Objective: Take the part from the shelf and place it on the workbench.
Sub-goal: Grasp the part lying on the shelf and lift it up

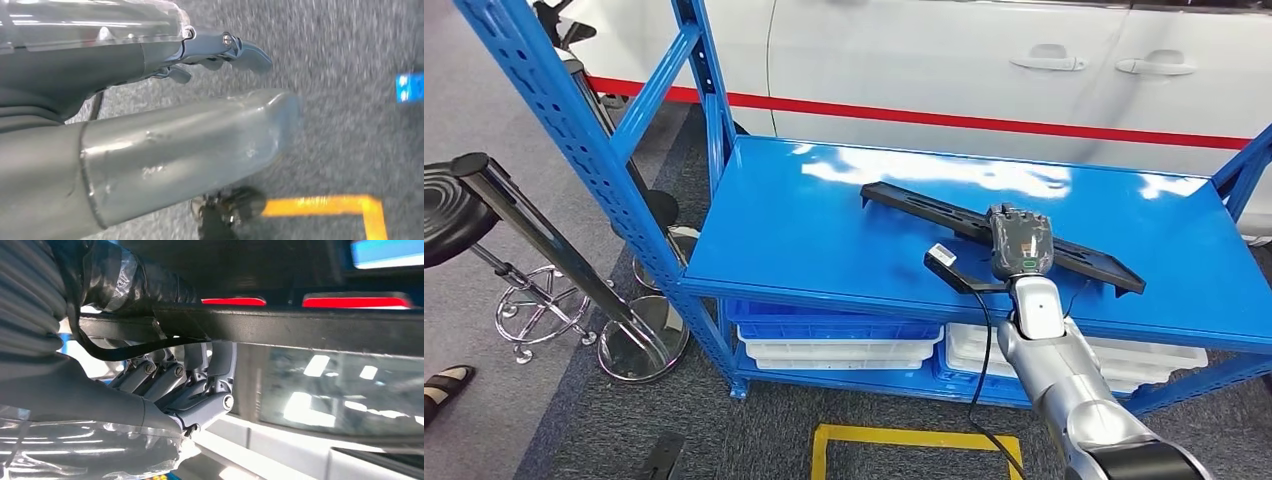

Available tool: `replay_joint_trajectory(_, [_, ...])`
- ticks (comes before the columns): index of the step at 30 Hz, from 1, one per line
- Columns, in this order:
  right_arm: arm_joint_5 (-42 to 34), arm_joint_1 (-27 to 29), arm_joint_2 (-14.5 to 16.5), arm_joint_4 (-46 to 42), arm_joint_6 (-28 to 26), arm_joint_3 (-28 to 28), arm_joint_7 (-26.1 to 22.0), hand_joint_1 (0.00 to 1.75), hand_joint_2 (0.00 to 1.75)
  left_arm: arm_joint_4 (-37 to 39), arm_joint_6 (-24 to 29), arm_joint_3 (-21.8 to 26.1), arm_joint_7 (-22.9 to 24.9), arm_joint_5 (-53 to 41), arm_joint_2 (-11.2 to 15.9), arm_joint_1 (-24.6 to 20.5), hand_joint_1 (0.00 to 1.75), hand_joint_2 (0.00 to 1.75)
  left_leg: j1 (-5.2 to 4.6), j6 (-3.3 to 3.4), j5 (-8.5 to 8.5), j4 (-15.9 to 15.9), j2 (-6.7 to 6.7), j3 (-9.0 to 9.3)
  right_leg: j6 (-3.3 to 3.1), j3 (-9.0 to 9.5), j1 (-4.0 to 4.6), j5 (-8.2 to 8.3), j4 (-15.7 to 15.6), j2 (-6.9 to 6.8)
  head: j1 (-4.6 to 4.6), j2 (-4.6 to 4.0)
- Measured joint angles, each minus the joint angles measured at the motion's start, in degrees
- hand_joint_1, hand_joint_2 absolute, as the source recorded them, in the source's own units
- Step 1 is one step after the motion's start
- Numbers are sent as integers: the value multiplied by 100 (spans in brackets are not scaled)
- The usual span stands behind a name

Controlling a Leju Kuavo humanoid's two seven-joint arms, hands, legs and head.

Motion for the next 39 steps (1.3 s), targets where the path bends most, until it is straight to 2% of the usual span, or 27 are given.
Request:
replay_joint_trajectory(1, [-82,57,57,-141,0,-65,-213,175,175,0,32,2,-17,27,1,2,0,0,-2,-1,-5,7,-3,0,3,-97,0,-12,173,0,0,0])
replay_joint_trajectory(2, [-164,103,129,-299,0,-129,-437,175,175,0,49,4,-32,54,1,4,0,0,-2,-8,-14,18,-4,2,-1,-88,-1,93,119,-1,0,0])
replay_joint_trajectory(3, [-242,134,213,-472,0,-190,-654,175,175,0,53,6,-47,75,1,6,0,0,-2,-19,-29,32,-4,5,-11,28,-3,288,-153,-1,1,0])
replay_joint_trajectory(5, [-401,170,423,-878,0,-281,-1066,175,175,0,68,9,-124,105,0,16,0,0,-12,-61,-69,70,1,4,-44,373,7,647,-921,-1,1,-1])
replay_joint_trajectory(6, [-480,197,538,-1093,0,-304,-1213,175,175,0,93,9,-183,110,0,25,0,44,-21,-88,-85,84,4,-2,-68,495,16,732,-1190,1,-1,-1])
replay_joint_trajectory(7, [-563,241,652,-1305,0,-310,-1327,175,175,0,123,9,-242,114,-1,37,0,87,-30,-115,-94,92,7,-7,-91,553,29,744,-1325,3,-1,-1])
replay_joint_trajectory(9, [-704,378,860,-1694,0,-284,-1446,175,175,0,126,9,-292,113,-1,66,0,175,-29,-172,-98,86,5,-5,-155,569,47,724,-1356,4,-3,-1])
replay_joint_trajectory(11, [-811,510,1028,-2055,0,-189,-1490,175,175,0,-1,9,-262,117,2,106,0,175,-10,-234,-186,175,1,-37,-234,590,36,726,-1382,-9,-3,0])
replay_joint_trajectory(12, [-859,558,1100,-2224,0,-114,-1499,175,175,0,-92,9,-238,123,4,126,0,175,-4,-264,-309,360,0,-117,-273,600,23,729,-1395,-14,-3,0])
replay_joint_trajectory(15, [-971,698,1261,-2607,0,175,-1511,175,175,0,-340,8,-183,115,5,194,0,44,8,-330,-807,1439,3,-626,-336,614,25,712,-1398,-9,-4,-1])
replay_joint_trajectory(16, [-1003,742,1294,-2699,0,283,-1509,175,175,0,-392,7,-168,104,5,216,0,0,9,-335,-860,1685,3,-755,-345,619,33,705,-1395,-3,-4,-1])
replay_joint_trajectory(17, [-1041,774,1320,-2783,0,389,-1505,175,175,0,-422,6,-154,93,7,235,0,0,7,-329,-797,1719,3,-789,-349,628,41,698,-1392,3,-5,-1])
replay_joint_trajectory(18, [-1097,792,1342,-2871,0,494,-1503,175,175,0,-444,3,-137,90,8,247,0,0,5,-311,-633,1525,3,-712,-350,642,49,689,-1390,9,-5,-1])
replay_joint_trajectory(20, [-1276,779,1374,-3055,1,690,-1519,175,175,0,-485,-3,-113,88,18,257,0,0,-13,-243,-221,736,2,-347,-336,678,68,662,-1385,14,-4,-1])
replay_joint_trajectory(21, [-1369,750,1385,-3143,1,788,-1519,175,175,0,-502,-5,-106,87,23,258,0,0,-27,-210,-100,392,1,-186,-322,685,80,651,-1379,15,-3,-1])
replay_joint_trajectory(22, [-1453,715,1392,-3226,2,889,-1509,175,175,0,-513,-8,-101,86,27,262,0,0,-43,-185,-47,179,1,-84,-302,684,87,647,-1377,16,-3,-1])
replay_joint_trajectory(24, [-1606,644,1396,-3379,4,1103,-1487,175,175,0,-528,-15,-95,87,30,282,0,0,-60,-161,-52,79,2,-50,-252,674,87,657,-1384,18,-3,-1])
replay_joint_trajectory(26, [-1757,557,1397,-3551,10,1340,-1494,175,175,0,-559,-37,-103,89,25,311,0,0,-29,-112,-18,24,13,-28,-193,657,84,607,-1344,14,-2,-1])
replay_joint_trajectory(28, [-1871,434,1397,-3719,27,1568,-1488,175,175,0,-589,-68,-127,93,21,332,0,0,2,-59,9,-29,25,-3,-143,485,72,344,-943,11,-2,-1])
replay_joint_trajectory(30, [-1991,353,1396,-3858,46,1750,-1461,175,175,0,-599,-88,-142,100,21,358,0,0,-1,-39,7,-30,26,-2,-106,140,47,-7,-195,9,-1,0])
replay_joint_trajectory(31, [-2051,336,1395,-3919,53,1824,-1449,175,175,0,-602,-92,-144,103,21,379,0,0,-1,-37,3,-25,23,-1,-91,-3,33,-92,98,8,-1,0])
replay_joint_trajectory(32, [-2098,320,1393,-3977,58,1893,-1443,175,175,0,-604,-95,-144,106,21,405,0,0,-1,-40,-1,-19,20,2,-80,-60,21,-62,193,6,-1,0])
replay_joint_trajectory(33, [-2128,298,1391,-4031,62,1958,-1441,175,175,0,-606,-97,-144,107,21,433,0,0,1,-48,-10,-7,16,6,-76,-5,9,83,57,4,-1,0])
replay_joint_trajectory(35, [-2160,241,1391,-4134,73,2076,-1435,175,175,0,-609,-101,-146,109,18,475,0,0,2,-78,-42,34,8,9,-94,334,-2,487,-672,0,-2,-1])
replay_joint_trajectory(36, [-2170,215,1391,-4171,76,2122,-1432,175,175,0,-610,-102,-148,109,16,483,0,0,-6,-101,-61,64,3,1,-111,494,6,615,-1022,1,-2,-1])
replay_joint_trajectory(37, [-2183,197,1391,-4199,78,2157,-1430,175,175,0,-612,-103,-150,111,15,487,0,0,-12,-128,-70,81,-1,-10,-130,589,17,669,-1239,4,-3,-1])
replay_joint_trajectory(39, [-2255,181,1390,-4239,72,2224,-1436,175,175,0,-614,-103,-148,118,14,501,0,0,-19,-191,-71,85,-3,-25,-178,617,47,658,-1341,19,-3,-1])
